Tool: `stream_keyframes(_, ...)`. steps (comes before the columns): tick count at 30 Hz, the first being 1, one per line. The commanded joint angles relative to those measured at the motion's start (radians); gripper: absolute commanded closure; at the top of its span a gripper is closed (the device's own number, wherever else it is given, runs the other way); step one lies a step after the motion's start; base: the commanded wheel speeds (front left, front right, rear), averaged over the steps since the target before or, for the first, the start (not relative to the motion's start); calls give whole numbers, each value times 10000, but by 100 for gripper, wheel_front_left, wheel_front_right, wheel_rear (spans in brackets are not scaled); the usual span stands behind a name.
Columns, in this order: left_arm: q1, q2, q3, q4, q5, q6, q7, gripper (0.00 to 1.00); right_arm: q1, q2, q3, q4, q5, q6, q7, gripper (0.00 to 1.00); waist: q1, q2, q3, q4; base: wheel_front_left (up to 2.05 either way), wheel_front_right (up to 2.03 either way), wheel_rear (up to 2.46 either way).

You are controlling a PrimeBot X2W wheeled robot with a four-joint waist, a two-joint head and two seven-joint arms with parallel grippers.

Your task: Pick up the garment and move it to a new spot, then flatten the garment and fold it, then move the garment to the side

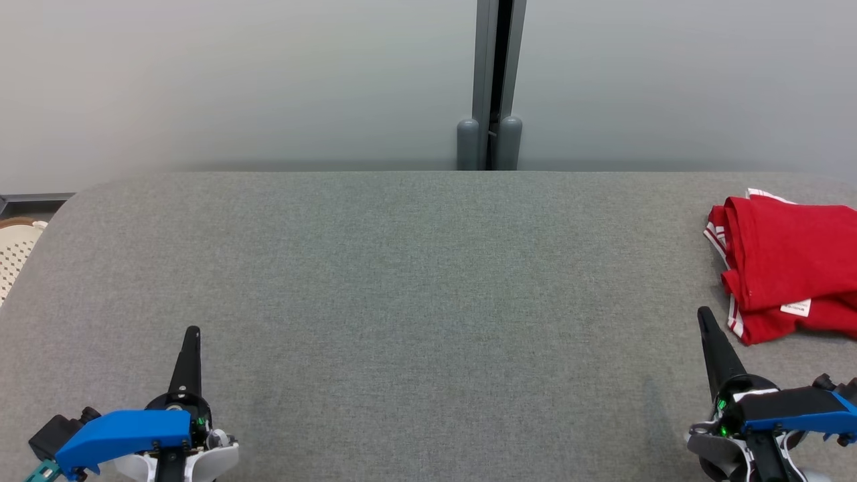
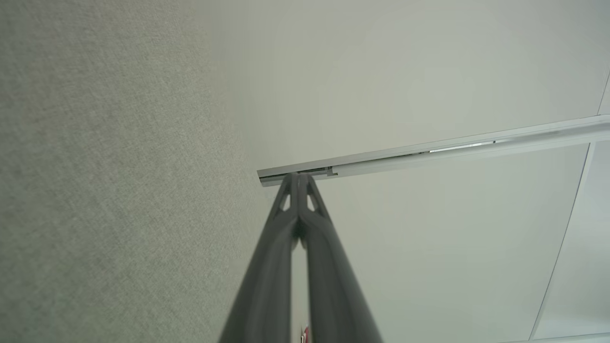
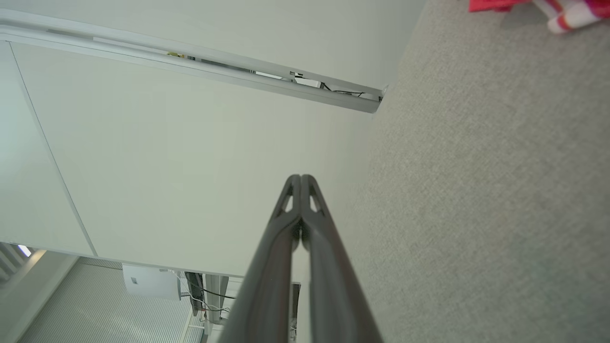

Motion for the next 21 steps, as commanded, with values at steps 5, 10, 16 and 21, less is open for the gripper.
stream_keyframes(5,-212,0,98,-94,-457,-83,155,100,95,-31,-71,-140,535,3,133,100,0,0,-31,9,0,0,0)
stream_keyframes(10,-262,-5,181,-116,-855,-92,271,100,115,-33,-117,-198,988,4,250,100,0,0,-68,20,0,0,0)
stream_keyframes(16,-307,-9,250,-127,-1174,-110,365,100,124,-34,-156,-239,1366,4,348,100,0,0,-99,28,0,0,0)
stream_keyframes(21,-352,-13,306,-148,-1485,-128,460,100,135,-33,-196,-274,1707,4,437,100,0,0,-130,37,0,0,0)
